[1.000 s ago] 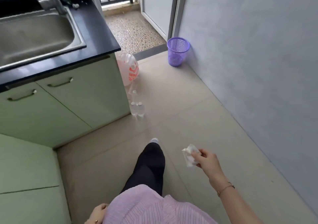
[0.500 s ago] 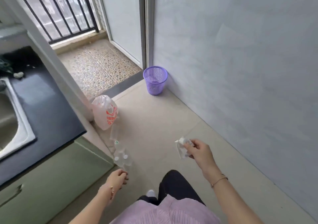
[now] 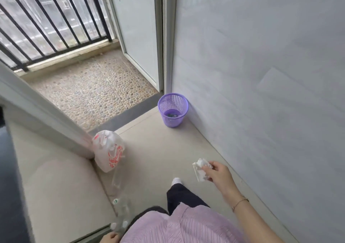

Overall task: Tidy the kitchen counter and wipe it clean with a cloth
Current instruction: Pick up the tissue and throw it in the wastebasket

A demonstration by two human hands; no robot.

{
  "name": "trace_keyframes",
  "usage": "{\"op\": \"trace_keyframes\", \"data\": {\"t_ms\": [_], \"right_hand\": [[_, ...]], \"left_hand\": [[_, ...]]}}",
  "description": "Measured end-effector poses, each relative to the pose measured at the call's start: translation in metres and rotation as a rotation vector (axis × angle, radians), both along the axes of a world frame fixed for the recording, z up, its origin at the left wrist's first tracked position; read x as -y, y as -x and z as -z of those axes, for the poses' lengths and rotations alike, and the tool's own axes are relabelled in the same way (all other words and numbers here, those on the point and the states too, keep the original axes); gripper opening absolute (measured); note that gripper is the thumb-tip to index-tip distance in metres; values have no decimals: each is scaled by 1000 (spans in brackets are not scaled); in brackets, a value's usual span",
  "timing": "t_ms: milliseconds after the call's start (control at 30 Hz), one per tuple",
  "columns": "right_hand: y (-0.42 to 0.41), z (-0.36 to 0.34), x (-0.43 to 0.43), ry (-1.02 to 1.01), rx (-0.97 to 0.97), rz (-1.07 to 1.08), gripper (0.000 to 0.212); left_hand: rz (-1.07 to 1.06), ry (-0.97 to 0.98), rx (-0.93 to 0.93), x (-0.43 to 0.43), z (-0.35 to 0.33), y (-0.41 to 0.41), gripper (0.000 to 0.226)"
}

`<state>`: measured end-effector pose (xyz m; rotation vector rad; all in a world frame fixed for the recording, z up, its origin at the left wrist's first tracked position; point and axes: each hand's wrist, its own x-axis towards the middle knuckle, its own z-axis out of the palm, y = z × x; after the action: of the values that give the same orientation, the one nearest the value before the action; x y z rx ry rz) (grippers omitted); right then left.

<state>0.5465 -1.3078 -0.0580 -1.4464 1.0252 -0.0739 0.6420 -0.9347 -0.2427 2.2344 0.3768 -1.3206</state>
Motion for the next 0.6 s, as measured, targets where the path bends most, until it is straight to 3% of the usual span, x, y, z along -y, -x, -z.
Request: {"op": "trace_keyframes", "data": {"t_ms": [100, 300, 400, 600], "right_hand": [[-52, -9, 50, 30, 18, -17, 17], [-119, 15, 112, 3, -49, -7, 24], [-134, 43, 130, -55, -160, 20, 39], [-176, 82, 158, -94, -377, 96, 14]], "left_hand": [[-31, 43, 38, 78, -61, -40, 19], [-125, 95, 52, 163, -68, -129, 21], [-234, 154, 53, 207, -74, -177, 19], [-141, 289, 119, 288, -78, -297, 20]]}}
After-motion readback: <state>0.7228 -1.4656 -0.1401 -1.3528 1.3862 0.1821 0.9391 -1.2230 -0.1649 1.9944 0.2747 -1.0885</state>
